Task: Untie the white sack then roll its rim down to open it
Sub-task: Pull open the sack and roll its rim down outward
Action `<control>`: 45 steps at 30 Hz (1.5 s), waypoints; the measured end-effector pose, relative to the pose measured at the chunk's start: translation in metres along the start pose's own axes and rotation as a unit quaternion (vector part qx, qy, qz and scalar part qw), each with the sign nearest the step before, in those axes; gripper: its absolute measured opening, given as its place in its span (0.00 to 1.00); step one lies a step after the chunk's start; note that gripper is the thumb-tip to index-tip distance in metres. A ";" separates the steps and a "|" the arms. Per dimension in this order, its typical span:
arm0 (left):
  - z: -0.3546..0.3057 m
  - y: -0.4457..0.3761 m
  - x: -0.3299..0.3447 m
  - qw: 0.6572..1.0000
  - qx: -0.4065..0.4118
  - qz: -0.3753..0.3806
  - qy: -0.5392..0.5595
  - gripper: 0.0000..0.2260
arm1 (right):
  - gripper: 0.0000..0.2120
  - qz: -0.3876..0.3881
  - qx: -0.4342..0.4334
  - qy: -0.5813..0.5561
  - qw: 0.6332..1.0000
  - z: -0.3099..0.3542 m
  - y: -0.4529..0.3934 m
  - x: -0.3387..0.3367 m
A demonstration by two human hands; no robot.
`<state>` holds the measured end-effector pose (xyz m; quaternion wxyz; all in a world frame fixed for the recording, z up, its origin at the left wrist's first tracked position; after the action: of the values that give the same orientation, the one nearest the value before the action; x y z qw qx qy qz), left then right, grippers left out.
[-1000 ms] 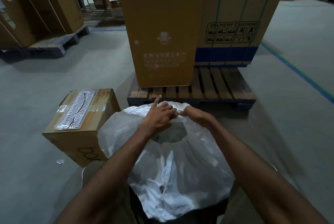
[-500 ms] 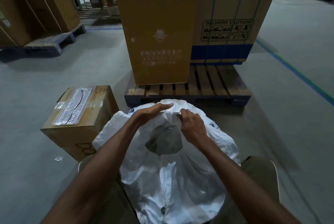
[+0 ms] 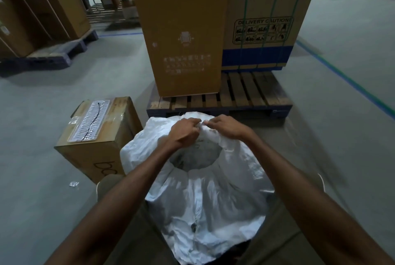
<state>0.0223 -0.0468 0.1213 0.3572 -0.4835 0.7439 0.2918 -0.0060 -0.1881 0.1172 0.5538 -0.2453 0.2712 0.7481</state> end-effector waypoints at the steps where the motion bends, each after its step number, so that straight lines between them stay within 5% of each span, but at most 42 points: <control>1: 0.005 -0.003 -0.001 0.999 -0.035 -0.011 -0.012 0.12 | 0.27 -0.043 0.007 0.110 0.993 0.001 0.005 0.000; 4: 0.017 -0.012 -0.001 0.988 -0.149 -0.019 0.019 0.14 | 0.31 -0.190 0.057 0.272 0.942 0.005 0.038 0.007; 10: -0.003 -0.014 0.004 0.978 -0.112 0.116 0.134 0.09 | 0.25 -0.274 0.114 0.003 0.955 -0.025 0.051 0.032; 13: -0.004 -0.014 0.010 0.987 0.005 0.156 0.039 0.22 | 0.27 -0.244 0.131 -0.083 0.957 -0.038 0.036 0.022; 17: -0.022 -0.005 0.019 0.964 0.217 0.003 -0.153 0.22 | 0.30 -0.145 0.137 -0.188 0.962 -0.051 0.009 0.020; 21: -0.016 -0.016 0.026 0.986 0.149 0.015 -0.070 0.08 | 0.36 -0.061 0.141 -0.228 0.962 -0.066 -0.008 0.012; 27: -0.004 -0.050 0.017 0.996 -0.005 -0.041 -0.083 0.23 | 0.38 -0.154 0.096 0.081 0.980 -0.036 0.022 0.004; 30: 0.003 -0.064 0.022 0.998 -0.056 -0.013 -0.029 0.21 | 0.42 -0.186 0.148 0.080 0.968 -0.052 0.045 0.011; 33: 0.002 -0.071 0.028 0.997 -0.020 0.072 -0.028 0.21 | 0.49 -0.241 0.128 0.069 0.960 -0.057 0.047 -0.007; 36: -0.005 -0.063 0.034 0.985 0.057 0.154 -0.046 0.20 | 0.44 -0.210 0.121 0.046 0.969 -0.062 0.042 -0.027; 39: -0.029 -0.050 0.043 0.974 0.166 0.135 -0.076 0.24 | 0.37 -0.130 0.109 -0.017 0.985 -0.060 0.036 -0.038; 41: -0.044 -0.051 0.044 0.977 0.188 0.093 -0.042 0.15 | 0.39 -0.073 0.102 -0.057 0.990 -0.053 0.035 -0.042; 45: -0.055 -0.069 0.043 0.991 0.113 0.064 -0.026 0.16 | 0.38 -0.065 0.120 -0.098 0.986 -0.049 0.039 -0.050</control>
<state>0.0607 -0.1370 0.1118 0.4088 -0.3838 0.7922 0.2407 -0.0265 -0.2650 0.1197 0.6505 -0.1195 0.2870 0.6929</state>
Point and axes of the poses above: each hand's wrist, its own y-axis away from the middle knuckle, its own x-axis out of the palm, z = x × y, the point moved 7 cm from there along -y, towards the middle knuckle, and after that the axes turned 9 degrees about -x, right-handed, at the moved point
